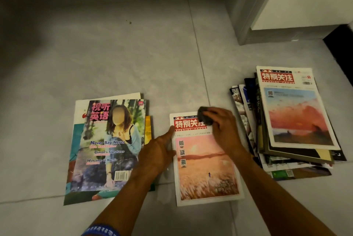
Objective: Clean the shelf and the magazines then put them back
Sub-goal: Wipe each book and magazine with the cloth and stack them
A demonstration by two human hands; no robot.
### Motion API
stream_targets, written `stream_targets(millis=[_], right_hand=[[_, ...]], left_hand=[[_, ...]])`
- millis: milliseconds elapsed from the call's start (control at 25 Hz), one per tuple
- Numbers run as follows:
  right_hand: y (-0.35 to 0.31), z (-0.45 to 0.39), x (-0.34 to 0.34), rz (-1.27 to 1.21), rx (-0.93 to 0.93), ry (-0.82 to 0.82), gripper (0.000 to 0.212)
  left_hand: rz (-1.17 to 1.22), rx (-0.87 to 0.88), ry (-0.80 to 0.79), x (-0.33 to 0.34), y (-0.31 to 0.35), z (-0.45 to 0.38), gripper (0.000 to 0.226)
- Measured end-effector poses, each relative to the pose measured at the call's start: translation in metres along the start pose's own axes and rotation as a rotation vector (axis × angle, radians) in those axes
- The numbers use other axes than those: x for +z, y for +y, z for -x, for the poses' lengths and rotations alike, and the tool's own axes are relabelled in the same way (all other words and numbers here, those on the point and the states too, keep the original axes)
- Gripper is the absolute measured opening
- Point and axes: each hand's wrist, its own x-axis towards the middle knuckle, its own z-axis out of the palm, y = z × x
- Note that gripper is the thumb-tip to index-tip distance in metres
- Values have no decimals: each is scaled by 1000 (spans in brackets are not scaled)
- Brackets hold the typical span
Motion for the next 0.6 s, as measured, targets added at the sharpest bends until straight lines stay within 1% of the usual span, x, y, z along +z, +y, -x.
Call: stream_targets(millis=[80, 120, 200, 320, 360, 400, 440, 480, 520, 560, 600], right_hand=[[-1, 0, -6, 9, 104, 30, 51], [-7, 10, -4, 29, 123, 15, 50], [-16, 52, -4, 34, 99, -26, 46], [-14, 149, -15, 75, -11, -26, 32], [-12, 176, -17, 94, -67, -20, 31], [-11, 196, -21, 114, -116, -39, 35], [-13, 206, -25, 125, -149, -72, 41], [-15, 206, -24, 127, -164, -93, 45], [-20, 200, -24, 126, -138, -113, 44], [-28, 194, -23, 92, -50, -127, 36], [-37, 185, -20, -19, 110, -125, 26]], left_hand=[[-8, -16, 1, 2, -3, -2, 84], [-10, -26, -3, 5, -4, -2, 84], [-7, -48, -15, 7, -3, 0, 83], [69, -38, -4, 2, 2, 3, 76], [61, -21, 26, 5, 5, 8, 70], [19, -6, 81, 11, 11, 15, 62], [-35, -5, 169, 21, 17, 22, 56], [-27, -37, 260, 31, 23, 30, 52], [52, -91, 315, 42, 29, 38, 51], [209, -166, 316, 48, 34, 46, 48], [408, -242, 308, 50, 34, 48, 43]])
